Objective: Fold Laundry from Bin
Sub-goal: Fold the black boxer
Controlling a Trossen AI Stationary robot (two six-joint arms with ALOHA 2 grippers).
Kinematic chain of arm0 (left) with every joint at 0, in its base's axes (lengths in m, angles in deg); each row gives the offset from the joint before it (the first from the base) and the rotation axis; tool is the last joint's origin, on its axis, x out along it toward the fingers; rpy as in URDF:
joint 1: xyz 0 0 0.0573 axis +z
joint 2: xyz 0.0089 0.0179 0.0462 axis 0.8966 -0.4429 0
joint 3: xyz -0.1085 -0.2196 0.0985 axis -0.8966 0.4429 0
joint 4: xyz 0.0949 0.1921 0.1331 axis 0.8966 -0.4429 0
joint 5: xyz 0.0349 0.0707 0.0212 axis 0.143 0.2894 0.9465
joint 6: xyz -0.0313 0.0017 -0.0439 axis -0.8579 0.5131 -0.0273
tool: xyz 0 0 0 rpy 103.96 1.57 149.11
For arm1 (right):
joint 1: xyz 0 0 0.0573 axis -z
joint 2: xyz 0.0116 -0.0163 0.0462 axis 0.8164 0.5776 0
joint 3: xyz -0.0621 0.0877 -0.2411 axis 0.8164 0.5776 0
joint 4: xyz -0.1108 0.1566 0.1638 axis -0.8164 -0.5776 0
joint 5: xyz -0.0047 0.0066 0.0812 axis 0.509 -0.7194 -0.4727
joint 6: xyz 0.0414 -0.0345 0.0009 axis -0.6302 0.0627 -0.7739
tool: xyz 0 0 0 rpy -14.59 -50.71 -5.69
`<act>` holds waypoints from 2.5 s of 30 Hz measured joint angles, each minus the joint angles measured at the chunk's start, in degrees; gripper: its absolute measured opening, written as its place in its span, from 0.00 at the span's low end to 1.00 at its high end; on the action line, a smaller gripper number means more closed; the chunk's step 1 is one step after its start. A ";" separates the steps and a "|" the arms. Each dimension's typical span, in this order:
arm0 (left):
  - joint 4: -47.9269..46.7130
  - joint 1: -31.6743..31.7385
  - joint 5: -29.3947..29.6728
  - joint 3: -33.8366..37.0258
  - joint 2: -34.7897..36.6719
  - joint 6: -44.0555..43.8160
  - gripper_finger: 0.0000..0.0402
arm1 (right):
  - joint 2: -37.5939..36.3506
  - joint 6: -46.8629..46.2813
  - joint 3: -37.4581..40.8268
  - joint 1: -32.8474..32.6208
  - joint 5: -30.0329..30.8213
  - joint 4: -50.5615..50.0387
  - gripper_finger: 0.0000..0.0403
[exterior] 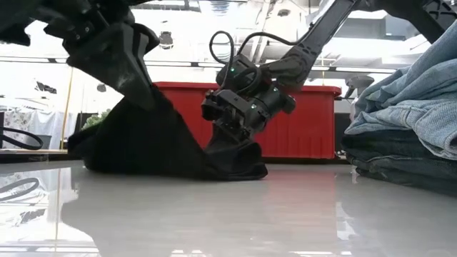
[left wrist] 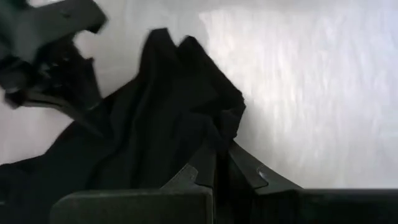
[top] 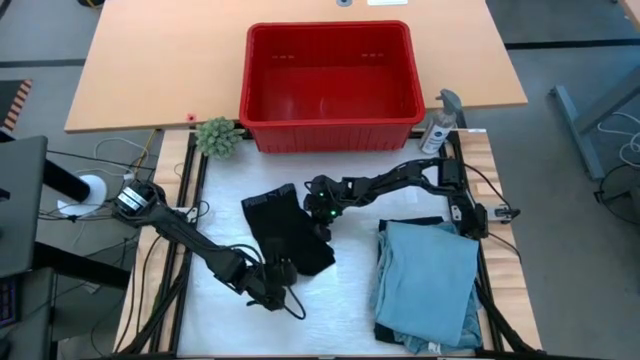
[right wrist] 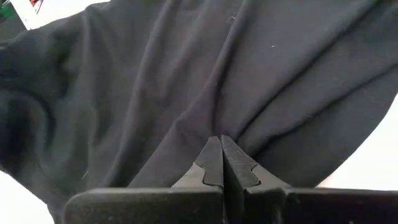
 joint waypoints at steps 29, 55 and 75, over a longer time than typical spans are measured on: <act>-27.13 2.47 20.07 -0.06 9.87 -15.82 0.00 | 0.08 0.22 1.06 -0.76 0.68 -1.67 0.04; -9.80 12.78 26.92 20.14 9.82 -23.24 0.01 | 0.06 0.30 1.10 -5.01 -2.03 -3.59 0.04; 13.71 23.14 10.34 22.92 9.80 1.00 0.34 | 0.04 1.73 1.10 -5.68 -2.90 -4.77 0.04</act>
